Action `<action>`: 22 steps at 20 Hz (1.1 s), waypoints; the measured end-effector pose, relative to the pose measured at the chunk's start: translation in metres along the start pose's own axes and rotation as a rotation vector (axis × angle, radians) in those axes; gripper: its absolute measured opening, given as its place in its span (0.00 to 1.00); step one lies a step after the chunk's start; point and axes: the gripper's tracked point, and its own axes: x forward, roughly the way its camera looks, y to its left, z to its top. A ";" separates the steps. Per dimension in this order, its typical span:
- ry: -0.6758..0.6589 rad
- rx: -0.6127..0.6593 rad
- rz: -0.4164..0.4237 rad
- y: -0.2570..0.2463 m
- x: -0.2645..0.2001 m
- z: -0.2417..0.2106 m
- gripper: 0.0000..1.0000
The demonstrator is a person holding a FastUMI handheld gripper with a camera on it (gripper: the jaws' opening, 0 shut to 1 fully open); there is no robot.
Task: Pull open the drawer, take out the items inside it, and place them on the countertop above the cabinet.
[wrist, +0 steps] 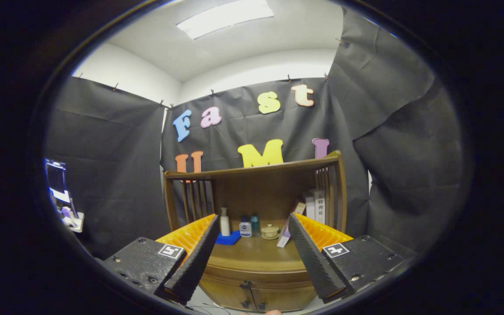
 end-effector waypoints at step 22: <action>0.344 0.073 -0.012 0.026 0.101 -0.263 1.00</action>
